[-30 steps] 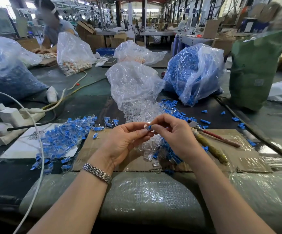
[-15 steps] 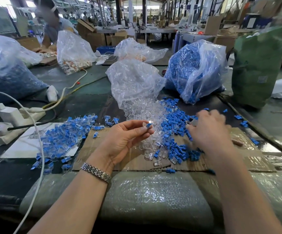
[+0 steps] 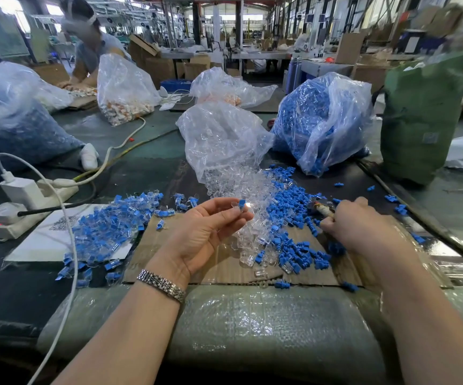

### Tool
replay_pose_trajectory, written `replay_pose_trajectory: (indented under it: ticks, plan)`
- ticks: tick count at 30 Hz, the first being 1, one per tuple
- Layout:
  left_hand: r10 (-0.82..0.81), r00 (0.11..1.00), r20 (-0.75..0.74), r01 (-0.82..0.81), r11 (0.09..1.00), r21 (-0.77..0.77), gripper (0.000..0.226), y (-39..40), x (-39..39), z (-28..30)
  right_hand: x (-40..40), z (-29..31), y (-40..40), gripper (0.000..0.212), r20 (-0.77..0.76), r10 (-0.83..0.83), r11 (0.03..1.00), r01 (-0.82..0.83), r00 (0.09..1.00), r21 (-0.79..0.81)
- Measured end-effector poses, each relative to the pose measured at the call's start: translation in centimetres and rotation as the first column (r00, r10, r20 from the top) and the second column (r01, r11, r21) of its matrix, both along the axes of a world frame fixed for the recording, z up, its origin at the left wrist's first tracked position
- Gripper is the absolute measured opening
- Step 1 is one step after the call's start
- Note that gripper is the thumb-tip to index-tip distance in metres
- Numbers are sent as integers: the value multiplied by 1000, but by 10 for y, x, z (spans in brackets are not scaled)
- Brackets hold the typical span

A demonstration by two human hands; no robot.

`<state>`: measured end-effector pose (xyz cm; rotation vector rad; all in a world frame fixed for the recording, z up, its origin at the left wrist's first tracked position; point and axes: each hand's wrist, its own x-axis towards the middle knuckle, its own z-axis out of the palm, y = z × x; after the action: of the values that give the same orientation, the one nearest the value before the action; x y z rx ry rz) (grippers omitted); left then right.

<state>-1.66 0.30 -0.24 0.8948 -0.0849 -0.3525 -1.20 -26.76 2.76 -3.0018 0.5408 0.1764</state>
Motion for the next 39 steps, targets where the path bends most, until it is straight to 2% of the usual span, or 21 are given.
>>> replay_pose_trajectory:
  ticks: [3,5,7,9,10,11,14,17,25,28,31,34,39]
  plan:
    - [-3,1000,-9,3,1000,-3,23,1,1,-1,-4,13,-1,28,93,-5,991,-7,996,133]
    - [8,1000,-1,-8,1000,10,22,2,3,-3,-10,25,-1,20,213,10,938,-83,977,337]
    - [30,999,11,-30,999,16,22,2,3,-3,-21,38,8,11,247,36,789,-179,968,588]
    - [59,998,30,-60,998,31,23,1,3,-3,-32,48,24,14,137,148,587,-199,979,785]
    - [72,996,43,-74,996,47,23,1,3,-2,-35,50,33,19,72,224,516,-180,972,837]
    - [85,995,55,-88,994,63,23,0,3,-2,-38,51,41,22,22,293,485,-168,956,858]
    - [105,992,74,-111,990,90,23,-2,1,0,-43,47,61,18,-22,439,507,-227,898,832]
    - [112,990,92,-121,987,107,23,-2,0,0,-45,45,71,20,-28,491,535,-276,871,799]
    - [95,974,205,-144,960,242,23,-3,0,-1,-45,39,70,24,-7,481,554,-298,877,777]
    - [100,973,206,-153,953,261,23,-4,0,-1,-45,35,71,30,13,473,550,-307,881,777]
    - [106,971,212,-162,949,269,24,-6,-2,0,-45,28,75,44,49,430,570,-314,901,759]
    - [121,962,245,-197,928,316,28,-7,-3,-1,-45,21,79,46,62,403,592,-312,913,744]
    - [170,938,302,-261,920,293,22,-4,-1,-2,-44,22,83,48,88,387,574,-315,918,756]
